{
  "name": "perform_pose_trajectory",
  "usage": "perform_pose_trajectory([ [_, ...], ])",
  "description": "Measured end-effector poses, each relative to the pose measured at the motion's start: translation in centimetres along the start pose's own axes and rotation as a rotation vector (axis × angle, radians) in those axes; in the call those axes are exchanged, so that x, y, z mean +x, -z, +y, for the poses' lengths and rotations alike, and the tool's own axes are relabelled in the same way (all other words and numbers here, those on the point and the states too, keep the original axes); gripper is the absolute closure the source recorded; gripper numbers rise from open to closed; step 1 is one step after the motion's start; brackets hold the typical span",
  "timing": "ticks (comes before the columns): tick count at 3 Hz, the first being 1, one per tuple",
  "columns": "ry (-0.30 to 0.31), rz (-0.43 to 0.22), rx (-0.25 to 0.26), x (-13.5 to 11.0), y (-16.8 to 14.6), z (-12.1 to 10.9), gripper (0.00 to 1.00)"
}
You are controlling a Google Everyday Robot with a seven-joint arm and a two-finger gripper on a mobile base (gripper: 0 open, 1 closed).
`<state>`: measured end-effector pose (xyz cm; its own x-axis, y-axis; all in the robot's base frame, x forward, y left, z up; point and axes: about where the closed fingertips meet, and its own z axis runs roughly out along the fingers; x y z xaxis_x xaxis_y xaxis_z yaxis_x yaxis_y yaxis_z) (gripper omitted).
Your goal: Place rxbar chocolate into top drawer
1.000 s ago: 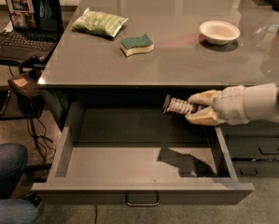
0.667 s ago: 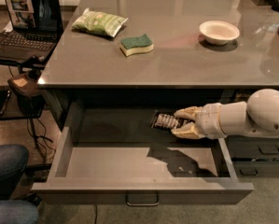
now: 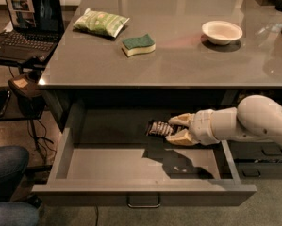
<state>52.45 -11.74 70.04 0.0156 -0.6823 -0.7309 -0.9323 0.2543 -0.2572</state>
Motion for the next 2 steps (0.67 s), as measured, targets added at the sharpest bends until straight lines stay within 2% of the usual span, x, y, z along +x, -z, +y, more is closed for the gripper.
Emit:
perform_pose_trajectory([
  [1,-0.026,-0.004,-0.039,0.85,-2.42,1.68,1.00],
  [2,-0.026,-0.004,-0.040,0.87,-2.46,1.71,0.82],
])
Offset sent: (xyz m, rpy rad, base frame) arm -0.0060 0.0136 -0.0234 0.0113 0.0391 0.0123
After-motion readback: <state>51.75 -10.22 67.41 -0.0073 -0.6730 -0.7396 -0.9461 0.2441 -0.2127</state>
